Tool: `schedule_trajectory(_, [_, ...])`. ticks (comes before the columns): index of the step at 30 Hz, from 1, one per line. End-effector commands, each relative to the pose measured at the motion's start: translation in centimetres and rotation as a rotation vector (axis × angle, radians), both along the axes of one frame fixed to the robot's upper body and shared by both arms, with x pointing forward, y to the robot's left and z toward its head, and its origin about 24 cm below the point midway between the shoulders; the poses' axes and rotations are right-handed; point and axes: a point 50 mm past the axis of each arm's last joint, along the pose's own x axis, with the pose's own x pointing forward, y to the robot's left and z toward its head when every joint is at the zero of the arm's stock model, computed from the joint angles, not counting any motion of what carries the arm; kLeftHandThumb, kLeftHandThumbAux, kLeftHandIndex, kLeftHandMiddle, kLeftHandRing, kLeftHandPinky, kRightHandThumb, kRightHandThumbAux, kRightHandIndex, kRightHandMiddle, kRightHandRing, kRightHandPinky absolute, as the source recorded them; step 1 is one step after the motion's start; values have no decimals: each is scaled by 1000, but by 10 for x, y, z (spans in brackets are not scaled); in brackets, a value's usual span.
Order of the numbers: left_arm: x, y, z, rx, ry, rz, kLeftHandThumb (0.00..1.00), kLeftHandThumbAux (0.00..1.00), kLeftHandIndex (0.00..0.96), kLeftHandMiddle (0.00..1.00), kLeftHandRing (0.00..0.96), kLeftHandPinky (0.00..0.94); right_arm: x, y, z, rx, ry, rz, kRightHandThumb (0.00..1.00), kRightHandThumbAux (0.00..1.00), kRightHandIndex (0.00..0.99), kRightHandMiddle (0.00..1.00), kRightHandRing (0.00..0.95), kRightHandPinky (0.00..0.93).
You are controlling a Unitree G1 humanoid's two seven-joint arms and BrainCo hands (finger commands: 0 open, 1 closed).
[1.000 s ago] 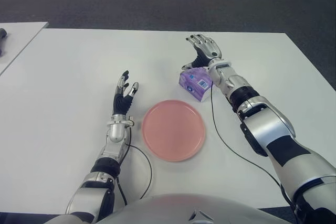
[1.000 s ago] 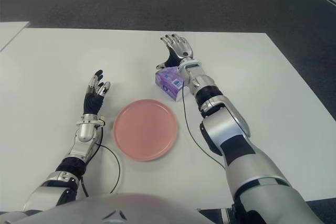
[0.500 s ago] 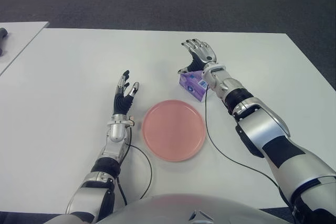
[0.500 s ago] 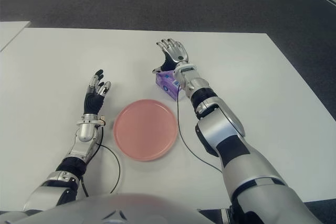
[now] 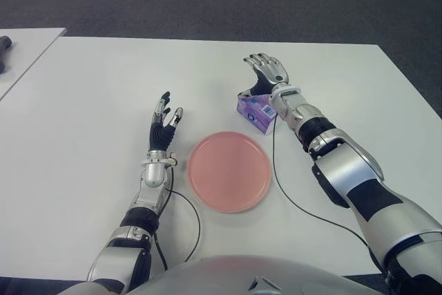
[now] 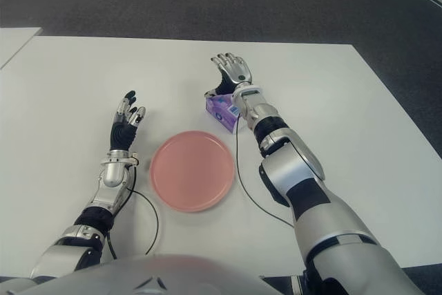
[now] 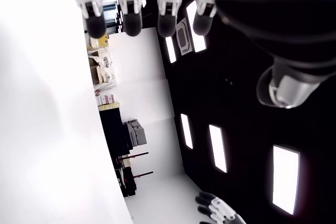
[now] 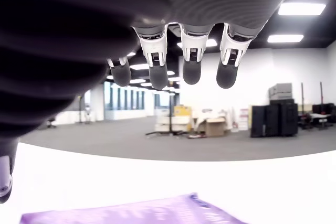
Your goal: Put the tissue paper into the plate.
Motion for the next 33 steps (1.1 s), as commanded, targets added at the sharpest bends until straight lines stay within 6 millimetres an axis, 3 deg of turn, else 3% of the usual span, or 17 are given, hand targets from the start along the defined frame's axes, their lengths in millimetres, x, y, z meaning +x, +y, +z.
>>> schedule_trajectory(1, [-15, 0, -21, -7, 96, 7, 0, 408, 0, 0, 0, 0, -4, -10, -13, -4, 50, -39, 84, 498, 0, 2, 0, 0])
schedule_trajectory(22, [-17, -2, -22, -21, 119, -11, 0, 402, 0, 0, 0, 0, -9, -28, -16, 23, 51, -110, 61, 499, 0, 0, 0, 0])
schedule_trajectory(33, [-18, -3, -22, -16, 114, -12, 0, 410, 0, 0, 0, 0, -44, -27, -9, -2, 26, -104, 46, 499, 0, 0, 0, 0])
